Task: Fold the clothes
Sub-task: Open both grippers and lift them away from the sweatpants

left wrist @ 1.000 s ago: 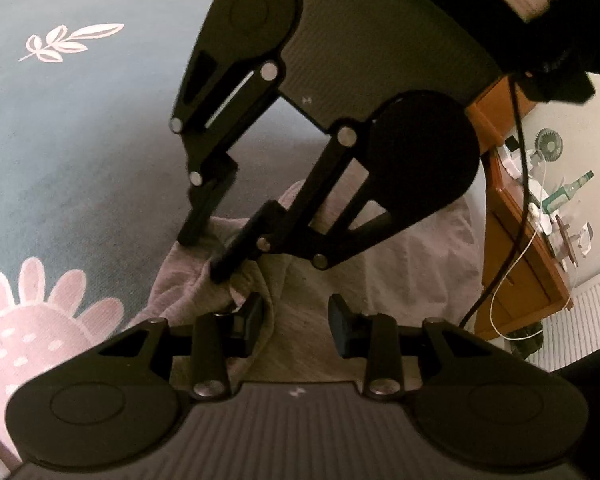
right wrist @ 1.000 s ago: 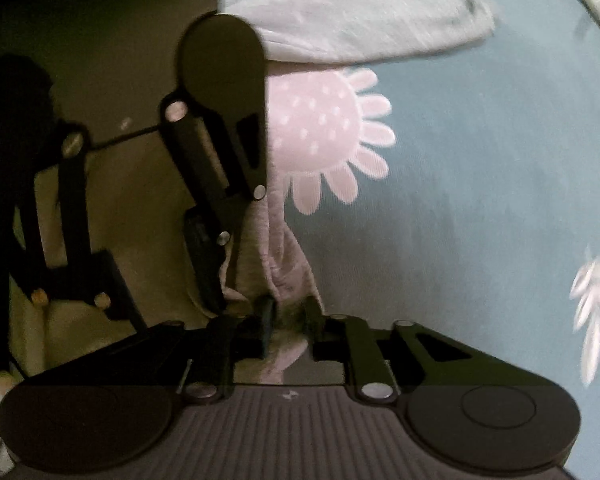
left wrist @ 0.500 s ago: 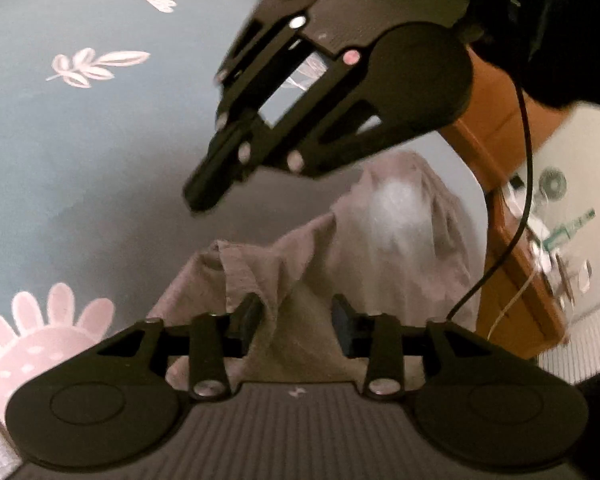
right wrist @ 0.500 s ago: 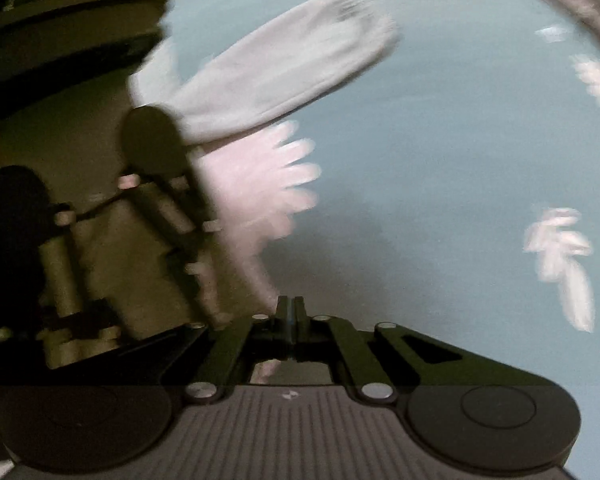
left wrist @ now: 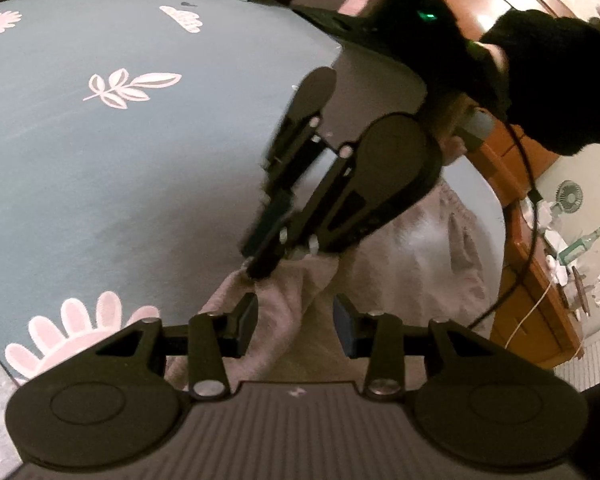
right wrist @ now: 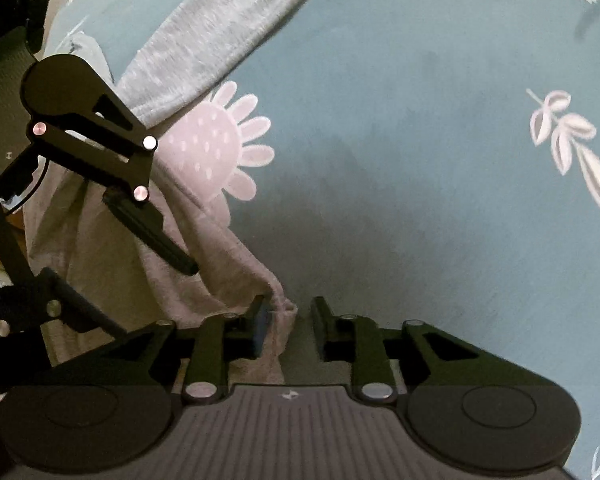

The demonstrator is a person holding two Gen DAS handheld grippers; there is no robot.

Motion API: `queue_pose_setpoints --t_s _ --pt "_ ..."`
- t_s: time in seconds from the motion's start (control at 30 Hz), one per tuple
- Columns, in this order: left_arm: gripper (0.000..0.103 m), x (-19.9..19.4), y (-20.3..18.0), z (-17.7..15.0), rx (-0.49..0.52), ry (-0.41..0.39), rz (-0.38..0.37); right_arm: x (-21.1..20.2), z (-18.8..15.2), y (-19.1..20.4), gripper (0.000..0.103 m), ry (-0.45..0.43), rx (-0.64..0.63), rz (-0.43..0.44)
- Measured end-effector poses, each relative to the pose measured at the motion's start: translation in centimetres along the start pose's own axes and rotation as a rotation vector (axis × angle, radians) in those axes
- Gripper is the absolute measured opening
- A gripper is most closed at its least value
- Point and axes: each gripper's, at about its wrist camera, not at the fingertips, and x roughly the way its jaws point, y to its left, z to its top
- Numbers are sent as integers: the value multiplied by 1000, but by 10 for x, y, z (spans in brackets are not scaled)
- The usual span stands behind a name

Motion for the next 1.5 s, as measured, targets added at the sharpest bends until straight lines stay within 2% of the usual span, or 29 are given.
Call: queue_pose_setpoints --t_s 0.07,0.1,0.13,0.23,0.3,0.33,0.43,0.53,0.7,0.77,0.87,0.93,0.97,1.0,1.03,1.1,1.13,1.17,1.2,1.27,1.3,1.33,1.4,1.43,1.5 --pt "40 1 2 2 5 -3 20 -6 -3 0 5 -14 2 -48" --pt "40 3 3 4 10 -5 29 -11 -5 -3 5 -31 30 -62" --pt "40 5 4 6 12 -4 36 -18 -8 -7 1 -49 64 -72" --pt "40 11 8 12 15 4 46 -37 -17 -17 1 -114 166 -158" --pt "40 14 10 15 19 8 42 -46 -25 -24 5 -132 243 -132" --pt "40 16 12 17 17 18 28 -49 -30 -25 11 -138 269 -130" --pt "40 24 18 20 -6 64 3 -53 -39 -17 17 -147 288 -132" --pt "40 22 24 24 -18 96 2 -52 -47 -10 17 -165 331 -83" --pt "40 2 32 24 -102 69 -27 -43 -55 -7 21 -189 391 10" --pt "41 -6 26 19 -102 54 -29 -32 -51 -9 30 -183 395 20" --pt "41 -11 17 10 -125 43 -28 -15 -43 -12 34 -165 401 56" --pt "41 -10 13 3 -157 44 -28 -5 -40 -10 33 -135 390 81" --pt "41 -10 11 -1 -172 45 -28 -1 -40 -7 19 -126 374 74" --pt "41 -9 8 -4 -183 45 -29 -3 -41 -2 11 -141 362 47" --pt "42 -8 6 -7 -189 44 -28 -6 -43 2 11 -162 350 13" --pt "43 -5 3 -12 -183 37 6 -18 -52 4 11 -220 398 -24" --pt "42 -3 3 -14 -181 27 55 -24 -58 5 10 -251 438 -49" --pt "42 -1 4 -16 -182 19 102 -30 -64 6 13 -283 488 -101" --pt "42 0 8 -16 -194 20 139 -34 -70 2 15 -293 536 -118" --pt "41 -2 14 -16 -206 9 220 -40 -80 -7 21 -299 622 -101" --pt "41 -5 16 -13 -209 -2 233 -43 -85 -9 23 -303 647 -101" --pt "41 -8 18 -11 -213 -8 216 -46 -89 -11 30 -306 669 -110" --pt "41 -13 20 -4 -212 -19 180 -50 -94 -9 32 -306 673 -136" --pt "41 -11 18 0 -181 -14 159 -52 -96 -6 34 -312 674 -139" --pt "41 -2 23 6 -181 19 95 -53 -101 -3 37 -322 693 -125"
